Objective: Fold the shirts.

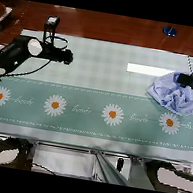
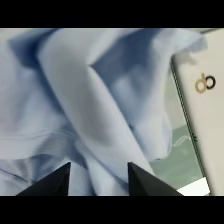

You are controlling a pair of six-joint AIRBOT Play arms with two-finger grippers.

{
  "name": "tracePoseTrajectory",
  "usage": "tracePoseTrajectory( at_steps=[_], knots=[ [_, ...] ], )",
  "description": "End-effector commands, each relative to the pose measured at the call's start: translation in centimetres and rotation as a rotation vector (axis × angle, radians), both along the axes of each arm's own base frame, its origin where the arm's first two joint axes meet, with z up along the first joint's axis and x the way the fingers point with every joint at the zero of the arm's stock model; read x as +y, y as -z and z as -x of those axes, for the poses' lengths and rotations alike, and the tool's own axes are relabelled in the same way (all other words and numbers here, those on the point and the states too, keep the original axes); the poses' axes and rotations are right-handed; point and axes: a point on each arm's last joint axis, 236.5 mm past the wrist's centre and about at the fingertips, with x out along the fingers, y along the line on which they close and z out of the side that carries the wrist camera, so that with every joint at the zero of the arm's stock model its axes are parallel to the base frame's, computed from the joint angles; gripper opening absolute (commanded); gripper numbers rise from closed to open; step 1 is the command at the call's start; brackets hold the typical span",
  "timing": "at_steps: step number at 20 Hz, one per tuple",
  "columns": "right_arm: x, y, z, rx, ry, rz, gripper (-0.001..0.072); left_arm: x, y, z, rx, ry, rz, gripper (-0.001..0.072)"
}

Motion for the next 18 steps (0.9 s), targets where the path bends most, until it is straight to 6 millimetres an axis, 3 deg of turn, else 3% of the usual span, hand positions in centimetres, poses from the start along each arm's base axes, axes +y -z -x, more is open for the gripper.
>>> tracePoseTrajectory(
  at_steps=[1,5,6,8,9,10,12,14,16,18],
  knots=[
    [-1.4,4.7,1.9,-0.016,0.17,-0.185,0.0413,-0.1,1.8,0.2,0.046,0.0,-0.004,0.0508],
    [0.0,8.8,2.0,0.048,0.169,-0.289,0.0412,-0.7,2.1,0.7,0.075,-0.006,0.028,0.0508],
    [0.9,9.5,1.9,0.061,0.158,-0.327,0.0374,-0.6,2.4,1.1,0.097,-0.001,0.023,0.0508],
    [3.2,9.7,1.2,0.059,0.079,-0.412,0.0077,0.1,3.2,2.8,0.178,0.014,-0.001,0.0508],
    [4.5,8.9,0.4,0.041,0.016,-0.456,0.0021,0.9,3.4,3.8,0.221,0.031,-0.025,0.0508],
    [5.6,7.6,-0.4,0.012,-0.029,-0.492,0.0021,1.9,3.3,4.7,0.253,0.039,-0.04,0.0508],
    [6.9,2.6,-2.9,-0.103,-0.108,-0.521,0.0021,4.4,2.0,6.3,0.294,0.046,-0.059,0.0508],
    [7.6,-5.2,-5.4,-0.274,-0.199,-0.472,0.0021,6.4,0.1,8.6,0.31,0.042,-0.054,0.0508],
    [9.1,-13.6,-6.6,-0.437,-0.297,-0.404,0.0021,6.0,-1.4,11.3,0.265,0.017,0.032,0.0508],
    [11.6,-22.7,-6.2,-0.609,-0.401,-0.341,0.0021,4.0,-1.7,14.5,0.223,0.013,0.14,0.0508]
  ],
)
